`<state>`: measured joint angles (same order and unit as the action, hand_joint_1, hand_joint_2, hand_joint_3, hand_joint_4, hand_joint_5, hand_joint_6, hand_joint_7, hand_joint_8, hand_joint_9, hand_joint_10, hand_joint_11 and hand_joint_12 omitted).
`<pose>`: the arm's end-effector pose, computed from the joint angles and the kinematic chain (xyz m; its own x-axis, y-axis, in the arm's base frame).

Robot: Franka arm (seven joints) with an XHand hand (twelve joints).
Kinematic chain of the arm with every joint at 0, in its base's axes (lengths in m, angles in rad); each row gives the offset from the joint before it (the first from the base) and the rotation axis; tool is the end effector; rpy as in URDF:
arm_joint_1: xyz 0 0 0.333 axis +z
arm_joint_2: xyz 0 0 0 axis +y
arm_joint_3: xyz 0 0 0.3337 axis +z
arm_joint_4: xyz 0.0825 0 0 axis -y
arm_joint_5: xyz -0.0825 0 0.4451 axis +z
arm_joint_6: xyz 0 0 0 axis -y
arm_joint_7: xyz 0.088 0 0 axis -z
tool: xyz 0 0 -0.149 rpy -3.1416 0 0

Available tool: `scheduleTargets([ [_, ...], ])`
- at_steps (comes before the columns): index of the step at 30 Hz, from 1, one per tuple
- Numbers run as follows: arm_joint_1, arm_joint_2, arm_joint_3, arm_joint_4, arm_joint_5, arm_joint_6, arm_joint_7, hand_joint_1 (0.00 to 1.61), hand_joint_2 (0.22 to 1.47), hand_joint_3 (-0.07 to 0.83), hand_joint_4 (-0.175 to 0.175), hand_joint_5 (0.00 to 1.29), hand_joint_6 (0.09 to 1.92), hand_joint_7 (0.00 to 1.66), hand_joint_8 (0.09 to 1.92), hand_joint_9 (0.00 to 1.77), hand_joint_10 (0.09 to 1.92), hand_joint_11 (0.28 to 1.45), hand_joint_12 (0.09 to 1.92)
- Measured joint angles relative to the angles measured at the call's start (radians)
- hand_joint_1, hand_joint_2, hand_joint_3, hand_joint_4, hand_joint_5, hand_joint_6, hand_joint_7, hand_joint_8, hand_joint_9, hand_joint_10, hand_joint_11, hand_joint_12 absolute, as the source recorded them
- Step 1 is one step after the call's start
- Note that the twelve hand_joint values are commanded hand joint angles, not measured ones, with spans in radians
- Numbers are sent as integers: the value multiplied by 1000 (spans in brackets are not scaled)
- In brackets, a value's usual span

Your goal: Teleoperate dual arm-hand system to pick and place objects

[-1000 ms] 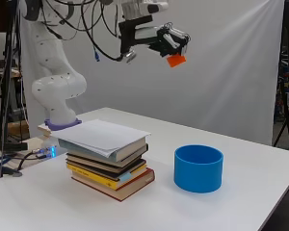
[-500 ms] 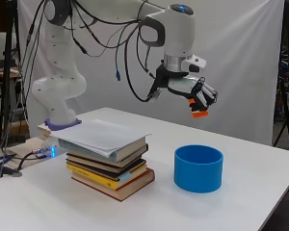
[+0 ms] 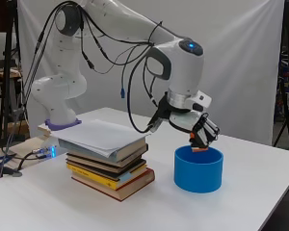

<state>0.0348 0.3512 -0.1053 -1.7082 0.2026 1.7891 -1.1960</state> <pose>0.6705 -0.0181 0.3174 0.4964 0.8674 0.0345 0.8328 -0.4646 -0.3010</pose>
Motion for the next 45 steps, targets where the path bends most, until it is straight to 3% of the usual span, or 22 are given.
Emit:
scheduleTargets([
  [3,-1,-6,-2,-5,-5,4,1,882,1288,0,137,659,1477,792,1920,1090,1920,784,1783],
  [6,0,-25,4,-35,-10,14,-11,863,1301,4,145,636,1525,794,1920,1093,1920,803,1784],
  [7,0,-32,6,-48,-11,16,-19,769,1242,-6,79,517,1134,707,1627,966,1729,700,1581],
  [8,-1,-38,8,-58,-11,17,-29,519,1103,-19,24,312,683,442,1061,615,1207,524,1091],
  [9,-2,-40,9,-61,-11,16,-38,316,1017,-15,-4,167,365,291,608,405,746,430,652],
  [10,-4,-35,11,-55,-7,6,-43,200,985,-8,-8,131,187,253,324,341,430,403,357],
  [12,-9,-9,13,-13,4,-52,-24,103,974,-1,14,133,87,251,87,338,127,404,93],
  [17,-11,17,13,100,19,-197,36,31,973,0,35,125,87,256,87,357,87,416,87],
  [22,-8,-80,29,22,-20,-116,103,0,917,-20,46,105,87,241,87,333,87,417,87],
  [32,-13,-538,49,-211,-143,-62,92,0,908,-2,61,203,87,313,87,427,87,462,87],
  [40,-10,-789,73,-257,-166,-254,93,73,950,10,48,170,87,217,87,348,87,418,87],
  [45,-15,-833,53,-271,-201,-302,121,101,959,9,45,160,87,201,87,330,87,409,87],
])
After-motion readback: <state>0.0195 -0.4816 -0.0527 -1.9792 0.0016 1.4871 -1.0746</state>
